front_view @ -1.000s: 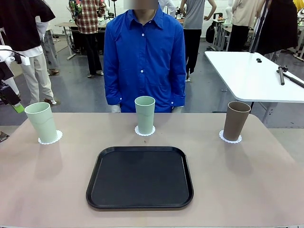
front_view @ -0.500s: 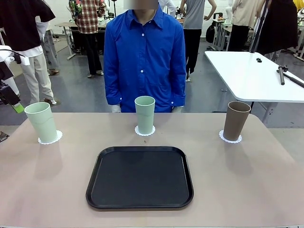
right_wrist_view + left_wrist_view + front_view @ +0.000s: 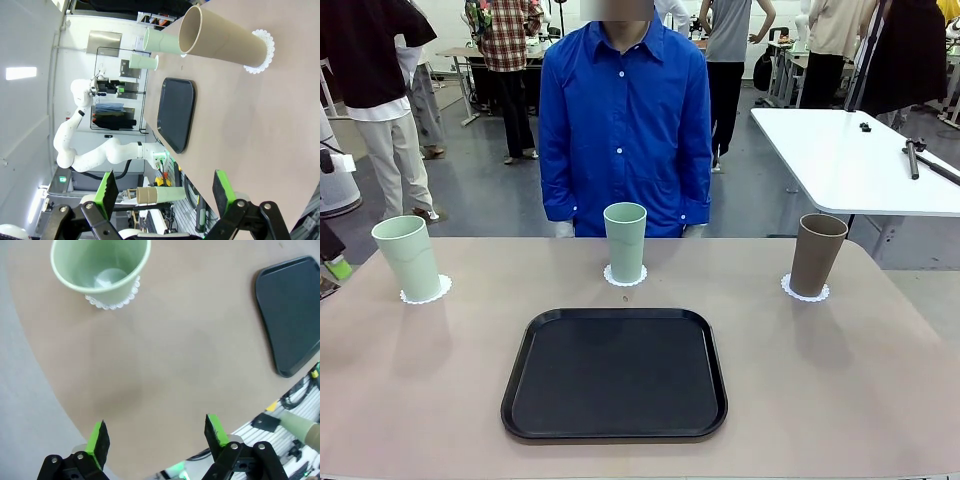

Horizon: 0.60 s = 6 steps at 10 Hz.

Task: Place coasters on the table and set cups on them.
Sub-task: Take one Reusable plastic cup from the Flat Tray and place it on a coaster set by the human.

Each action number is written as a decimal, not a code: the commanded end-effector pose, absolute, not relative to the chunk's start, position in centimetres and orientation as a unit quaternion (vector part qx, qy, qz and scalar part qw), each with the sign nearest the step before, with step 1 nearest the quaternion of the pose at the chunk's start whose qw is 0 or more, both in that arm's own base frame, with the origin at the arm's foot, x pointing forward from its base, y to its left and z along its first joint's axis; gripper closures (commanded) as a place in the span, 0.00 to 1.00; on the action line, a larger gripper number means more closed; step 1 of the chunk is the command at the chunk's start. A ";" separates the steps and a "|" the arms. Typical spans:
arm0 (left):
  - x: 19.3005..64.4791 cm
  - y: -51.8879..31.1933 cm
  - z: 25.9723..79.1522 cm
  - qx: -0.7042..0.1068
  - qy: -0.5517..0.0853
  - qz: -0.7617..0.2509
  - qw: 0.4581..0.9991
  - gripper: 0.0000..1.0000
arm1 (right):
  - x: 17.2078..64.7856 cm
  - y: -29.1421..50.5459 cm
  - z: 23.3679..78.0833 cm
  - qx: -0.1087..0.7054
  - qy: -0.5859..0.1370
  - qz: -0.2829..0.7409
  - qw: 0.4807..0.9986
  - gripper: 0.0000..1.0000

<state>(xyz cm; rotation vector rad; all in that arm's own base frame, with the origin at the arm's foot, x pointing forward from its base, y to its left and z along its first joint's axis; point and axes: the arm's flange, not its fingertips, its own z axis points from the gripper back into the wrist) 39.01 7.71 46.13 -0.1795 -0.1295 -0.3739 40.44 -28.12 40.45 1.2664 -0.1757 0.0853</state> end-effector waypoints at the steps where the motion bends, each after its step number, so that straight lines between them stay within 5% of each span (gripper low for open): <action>1: 39.7 9.6 46.0 -0.202 -0.082 -0.185 0.958 0.00 | 40.5 -28.1 40.5 0.589 -0.081 0.038 0.803 0.00; 4: 40.7 15.6 43.7 -0.445 -0.138 -0.200 0.862 0.00 | 40.5 -28.1 40.5 0.589 -0.081 0.038 0.803 0.00; 6: 42.5 19.8 43.0 -0.520 -0.131 -0.190 0.823 0.00 | 40.5 -28.1 40.5 0.589 -0.081 0.038 0.803 0.00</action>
